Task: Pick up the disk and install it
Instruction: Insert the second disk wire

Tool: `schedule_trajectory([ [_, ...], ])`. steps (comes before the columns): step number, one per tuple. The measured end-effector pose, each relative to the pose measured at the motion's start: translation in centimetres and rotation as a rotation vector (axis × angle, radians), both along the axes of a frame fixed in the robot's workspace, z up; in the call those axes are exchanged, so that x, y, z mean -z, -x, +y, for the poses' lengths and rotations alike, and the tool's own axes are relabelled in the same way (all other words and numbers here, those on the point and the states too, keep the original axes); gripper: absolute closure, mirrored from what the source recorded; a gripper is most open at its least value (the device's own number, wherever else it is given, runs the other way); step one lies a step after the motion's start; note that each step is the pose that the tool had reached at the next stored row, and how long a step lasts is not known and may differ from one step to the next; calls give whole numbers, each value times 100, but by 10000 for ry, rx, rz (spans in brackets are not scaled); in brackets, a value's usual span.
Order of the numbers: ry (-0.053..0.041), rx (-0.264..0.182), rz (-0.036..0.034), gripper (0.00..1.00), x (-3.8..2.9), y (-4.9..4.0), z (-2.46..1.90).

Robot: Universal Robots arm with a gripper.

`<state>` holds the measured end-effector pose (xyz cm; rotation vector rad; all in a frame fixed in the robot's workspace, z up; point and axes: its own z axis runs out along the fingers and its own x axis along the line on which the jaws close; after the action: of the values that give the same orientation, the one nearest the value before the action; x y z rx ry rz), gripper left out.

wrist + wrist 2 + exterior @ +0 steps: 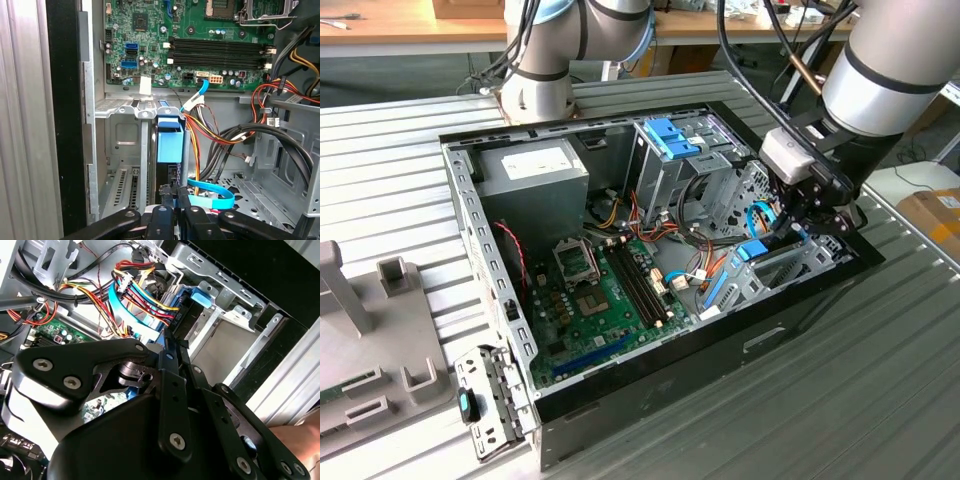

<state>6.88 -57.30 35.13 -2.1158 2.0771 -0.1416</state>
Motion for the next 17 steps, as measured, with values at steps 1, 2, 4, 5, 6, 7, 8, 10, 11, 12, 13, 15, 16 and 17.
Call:
schedule_trajectory([
  [1, 7, 0, -6, 84, 5, 0, 0],
  [2, 7, 1, -16, 84, 17, 0, 0],
  [4, 8, 1, -32, 84, 45, 2, 0],
  [5, 12, 1, -36, 84, 51, 3, 0],
  [6, 10, 2, -46, 84, 63, 11, 0],
  [7, 9, 1, -50, 84, 78, 15, 0],
  [8, 11, -1, -50, 84, 90, 15, 0],
  [10, 13, -1, -50, 84, 103, 16, 0],
  [11, 10, -1, -50, 84, 105, 16, 0],
  [12, 7, -1, -51, 84, 106, 16, 0],
  [13, 8, -1, -50, 84, 107, 17, 0],
  [15, 9, -1, -51, 84, 109, 19, 0],
  [16, 9, -2, -50, 84, 109, 20, 0],
  [17, 8, -1, -50, 84, 109, 20, 0],
])
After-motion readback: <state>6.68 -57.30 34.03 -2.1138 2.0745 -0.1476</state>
